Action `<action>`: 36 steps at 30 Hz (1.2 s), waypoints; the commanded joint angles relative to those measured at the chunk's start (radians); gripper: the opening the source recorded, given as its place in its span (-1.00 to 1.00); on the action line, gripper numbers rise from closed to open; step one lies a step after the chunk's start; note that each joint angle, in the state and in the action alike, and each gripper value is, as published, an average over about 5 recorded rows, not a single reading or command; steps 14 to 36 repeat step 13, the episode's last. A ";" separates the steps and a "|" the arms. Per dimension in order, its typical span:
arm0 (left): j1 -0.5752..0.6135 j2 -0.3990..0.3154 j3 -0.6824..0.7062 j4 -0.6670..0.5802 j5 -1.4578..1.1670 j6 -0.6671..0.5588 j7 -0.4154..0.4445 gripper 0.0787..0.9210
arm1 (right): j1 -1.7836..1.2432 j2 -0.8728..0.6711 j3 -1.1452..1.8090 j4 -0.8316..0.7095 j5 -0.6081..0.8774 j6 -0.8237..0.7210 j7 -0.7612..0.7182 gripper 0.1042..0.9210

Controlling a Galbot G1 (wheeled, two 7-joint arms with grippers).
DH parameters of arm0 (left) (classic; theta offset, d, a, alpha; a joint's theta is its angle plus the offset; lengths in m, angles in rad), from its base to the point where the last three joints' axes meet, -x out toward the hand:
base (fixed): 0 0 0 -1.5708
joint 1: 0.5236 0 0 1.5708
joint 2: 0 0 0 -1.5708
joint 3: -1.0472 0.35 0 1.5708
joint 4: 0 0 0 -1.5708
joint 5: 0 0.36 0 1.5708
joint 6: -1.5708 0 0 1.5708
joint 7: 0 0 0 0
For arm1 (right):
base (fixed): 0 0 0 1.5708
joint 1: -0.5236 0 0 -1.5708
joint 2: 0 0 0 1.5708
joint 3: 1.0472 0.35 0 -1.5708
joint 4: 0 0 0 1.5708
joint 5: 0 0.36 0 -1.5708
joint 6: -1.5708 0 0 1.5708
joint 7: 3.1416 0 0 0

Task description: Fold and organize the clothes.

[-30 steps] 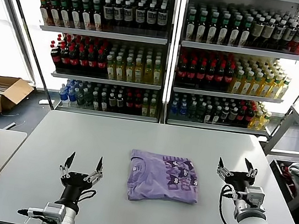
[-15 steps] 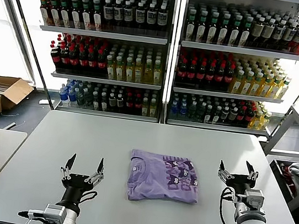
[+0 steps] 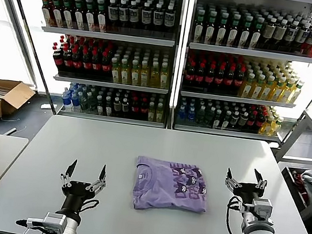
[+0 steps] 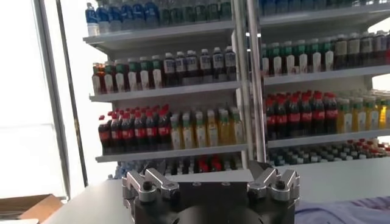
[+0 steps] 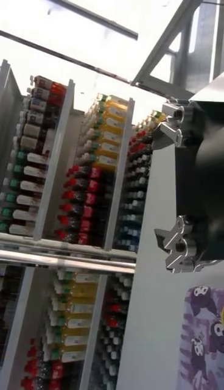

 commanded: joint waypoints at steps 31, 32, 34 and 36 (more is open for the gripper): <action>0.007 -0.004 0.006 -0.002 0.025 0.000 0.032 0.77 | -0.001 -0.002 -0.011 0.011 -0.006 -0.012 0.008 0.76; 0.007 -0.004 0.006 -0.002 0.025 0.000 0.032 0.77 | -0.001 -0.002 -0.011 0.011 -0.006 -0.012 0.008 0.76; 0.007 -0.004 0.006 -0.002 0.025 0.000 0.032 0.77 | -0.001 -0.002 -0.011 0.011 -0.006 -0.012 0.008 0.76; 0.007 -0.004 0.006 -0.002 0.025 0.000 0.032 0.77 | -0.001 -0.002 -0.011 0.011 -0.006 -0.012 0.008 0.76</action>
